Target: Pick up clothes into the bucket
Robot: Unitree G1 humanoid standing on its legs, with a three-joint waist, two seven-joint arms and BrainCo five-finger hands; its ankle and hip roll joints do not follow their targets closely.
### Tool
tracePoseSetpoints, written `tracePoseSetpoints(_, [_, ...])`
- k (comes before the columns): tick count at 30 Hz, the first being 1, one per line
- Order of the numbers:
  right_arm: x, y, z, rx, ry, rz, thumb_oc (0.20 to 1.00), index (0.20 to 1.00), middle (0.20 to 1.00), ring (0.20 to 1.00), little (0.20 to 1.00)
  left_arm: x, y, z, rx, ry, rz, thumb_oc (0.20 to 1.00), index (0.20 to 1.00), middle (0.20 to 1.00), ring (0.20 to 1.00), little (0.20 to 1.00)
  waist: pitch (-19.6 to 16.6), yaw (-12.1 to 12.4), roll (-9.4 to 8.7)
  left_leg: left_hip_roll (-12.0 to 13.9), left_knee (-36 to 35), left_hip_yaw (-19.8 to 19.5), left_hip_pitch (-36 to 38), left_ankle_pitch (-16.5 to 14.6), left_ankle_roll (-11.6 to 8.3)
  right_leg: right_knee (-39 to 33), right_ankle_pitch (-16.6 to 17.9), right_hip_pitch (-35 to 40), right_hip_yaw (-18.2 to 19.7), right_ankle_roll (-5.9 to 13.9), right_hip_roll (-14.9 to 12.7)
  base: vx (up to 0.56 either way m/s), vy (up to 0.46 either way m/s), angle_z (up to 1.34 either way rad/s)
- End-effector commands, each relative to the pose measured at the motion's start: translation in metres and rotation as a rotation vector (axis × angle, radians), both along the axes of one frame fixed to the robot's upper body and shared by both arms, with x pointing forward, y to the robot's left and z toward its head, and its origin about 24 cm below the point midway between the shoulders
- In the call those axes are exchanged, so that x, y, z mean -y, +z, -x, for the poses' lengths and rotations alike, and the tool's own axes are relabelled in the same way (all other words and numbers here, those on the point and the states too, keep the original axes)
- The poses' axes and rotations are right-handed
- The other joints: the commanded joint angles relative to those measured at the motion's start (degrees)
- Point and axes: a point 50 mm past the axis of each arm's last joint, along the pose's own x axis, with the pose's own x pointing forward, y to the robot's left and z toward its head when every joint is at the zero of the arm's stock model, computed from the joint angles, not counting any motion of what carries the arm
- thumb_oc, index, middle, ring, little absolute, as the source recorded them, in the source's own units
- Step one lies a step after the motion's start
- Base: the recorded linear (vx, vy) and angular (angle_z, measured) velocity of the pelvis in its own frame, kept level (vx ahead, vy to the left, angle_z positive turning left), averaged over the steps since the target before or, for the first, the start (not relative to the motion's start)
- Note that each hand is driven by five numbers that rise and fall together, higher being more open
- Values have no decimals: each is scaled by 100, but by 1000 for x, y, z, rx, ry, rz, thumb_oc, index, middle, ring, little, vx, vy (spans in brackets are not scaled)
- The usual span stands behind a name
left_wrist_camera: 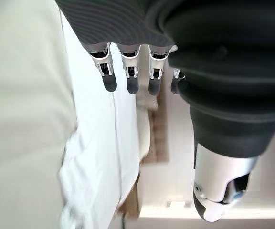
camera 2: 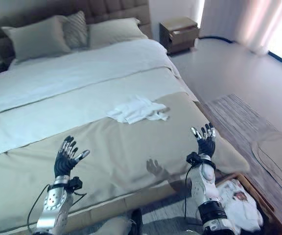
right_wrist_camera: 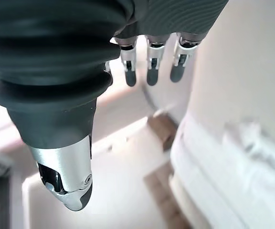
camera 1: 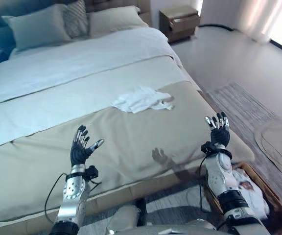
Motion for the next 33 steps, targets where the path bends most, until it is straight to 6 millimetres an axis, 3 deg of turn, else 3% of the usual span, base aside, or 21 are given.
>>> tracePoseSetpoints(1, [0, 32, -17, 143, -2, 37, 1000, 1000, 1000, 1000, 1000, -3, 37, -10, 165, -61, -64, 1000, 1000, 1000, 1000, 1000, 309, 57, 89, 85, -523, -273, 592, 122, 123, -2, 474, -494, 528, 335, 758, 138, 10, 27])
tracePoseSetpoints(4, [5, 32, -19, 129, -12, 55, 1000, 1000, 1000, 1000, 1000, -8, 39, -7, 186, -36, -32, 1000, 1000, 1000, 1000, 1000, 342, 56, -10, 127, -567, -440, 693, 36, 14, -692, 197, -705, 397, 353, 838, 163, -117, 31])
tracePoseSetpoints(6, [8, 31, -20, 117, -14, 75, 1000, 1000, 1000, 1000, 1000, -10, 39, -8, 187, -17, -30, 1000, 1000, 1000, 1000, 1000, 385, -57, -102, 199, -593, -635, 797, -94, -128, -1860, 38, -828, 626, 397, 1231, 248, -266, 15])
tracePoseSetpoints(7, [11, 30, -17, 115, -9, 84, 1000, 1000, 1000, 1000, 1000, -12, 38, -9, 186, -5, -28, 1000, 1000, 1000, 1000, 1000, 381, -205, -225, 194, -671, -815, 900, -172, -195, -2664, -19, -905, 1179, 494, 1675, 252, -212, 29])
tracePoseSetpoints(10, [10, 29, -15, 112, -2, 95, 1000, 1000, 1000, 1000, 1000, -12, 39, -10, 191, -8, -39, 1000, 1000, 1000, 1000, 1000, 374, -252, -288, 252, -839, -937, 1045, -197, -224, -3058, 160, -1069, 1370, 524, 1952, 228, -139, 67])
tracePoseSetpoints(12, [10, 25, -13, 94, 2, 106, 1000, 1000, 1000, 1000, 1000, -10, 39, -10, 191, -5, -46, 1000, 1000, 1000, 1000, 1000, 346, -283, -358, 332, -936, -1038, 1143, -233, -270, -3150, 284, -1132, 1247, 536, 2078, 230, -183, 22])
tracePoseSetpoints(14, [14, 22, -9, 78, -4, 127, 1000, 1000, 1000, 1000, 1000, -7, 39, -12, 193, -8, -32, 1000, 1000, 1000, 1000, 1000, 304, -312, -400, 355, -927, -1104, 1147, -271, -314, -3207, 203, -1052, 1305, 523, 2098, 189, -175, 35])
tracePoseSetpoints(15, [17, 17, -5, 49, 4, 187, 1000, 1000, 1000, 1000, 1000, -3, 35, -15, 182, -10, -14, 1000, 1000, 1000, 1000, 1000, 254, -355, -465, 480, -910, -1127, 1164, -329, -383, -3131, 132, -1015, 1392, 456, 2204, 246, -252, 48])
tracePoseSetpoints(18, [26, 13, 5, 8, 19, 307, 1000, 1000, 1000, 1000, 1000, 4, 31, -19, 166, -25, -7, 1000, 1000, 1000, 1000, 1000, 192, -456, -427, 807, -577, -1300, 1131, -362, -573, -2862, -176, -1001, 1308, 278, 2373, 283, -295, 28])
tracePoseSetpoints(21, [26, 15, 6, 9, 43, 363, 1000, 1000, 1000, 1000, 1000, 9, 32, -25, 165, -38, -28, 1000, 1000, 1000, 1000, 1000, 222, -491, -399, 879, 300, -1421, 868, 6, -716, -2726, -376, -854, 1192, 96, 2513, 203, -209, 25])
tracePoseSetpoints(22, [26, 16, 5, 16, 52, 375, 1000, 1000, 1000, 1000, 1000, 12, 35, -31, 167, -48, -55, 1000, 1000, 1000, 1000, 1000, 270, -495, -419, 876, 745, -1309, 609, 205, -737, -2706, -430, -768, 1099, 27, 2494, 168, -238, 17])
tracePoseSetpoints(23, [26, 22, 3, 31, 53, 401, 1000, 1000, 1000, 1000, 1000, 15, 40, -41, 168, -59, -106, 1000, 1000, 1000, 1000, 1000, 330, -556, -431, 1049, 859, -817, 239, 464, -736, -2730, -569, -600, 899, -48, 2440, 109, -173, 15])
tracePoseSetpoints(24, [26, 23, 3, 31, 52, 401, 1000, 1000, 1000, 1000, 1000, 15, 40, -41, 169, -59, -107, 1000, 1000, 1000, 1000, 1000, 333, -555, -428, 1051, 867, -820, 233, 459, -737, -2730, -573, -600, 896, -49, 2442, 136, -143, 48])
tracePoseSetpoints(25, [22, 29, -3, 52, 60, 406, 1000, 1000, 1000, 1000, 1000, 20, 43, -53, 166, -70, -151, 1000, 1000, 1000, 1000, 1000, 373, -582, -432, 1065, 455, -507, -78, 331, -724, -2829, -628, -471, 800, -40, 2390, 72, -37, 53])
tracePoseSetpoints(27, [20, 35, -6, 73, 63, 415, 1000, 1000, 1000, 1000, 1000, 21, 47, -61, 171, -61, -178, 1000, 1000, 1000, 1000, 1000, 390, -602, -418, 1070, 198, -343, -231, 297, -710, -2861, -647, -475, 797, -17, 2363, 78, -6, 56])
tracePoseSetpoints(29, [13, 48, -14, 113, 86, 472, 1000, 1000, 1000, 1000, 1000, 21, 60, -76, 195, -40, -279, 1000, 1000, 1000, 1000, 1000, 487, -562, -310, 1070, -275, -306, -618, 666, -784, -2823, -671, -584, 941, 23, 2421, 91, 79, 28])
tracePoseSetpoints(33, [1, 59, -21, 164, 117, 475, 1000, 1000, 1000, 1000, 1000, 20, 76, -89, 242, -16, -355, 1000, 1000, 1000, 1000, 1000, 520, -662, -236, 1089, -568, -90, -559, 674, -724, -2768, -661, -854, 1096, 53, 2435, 34, 126, -31])
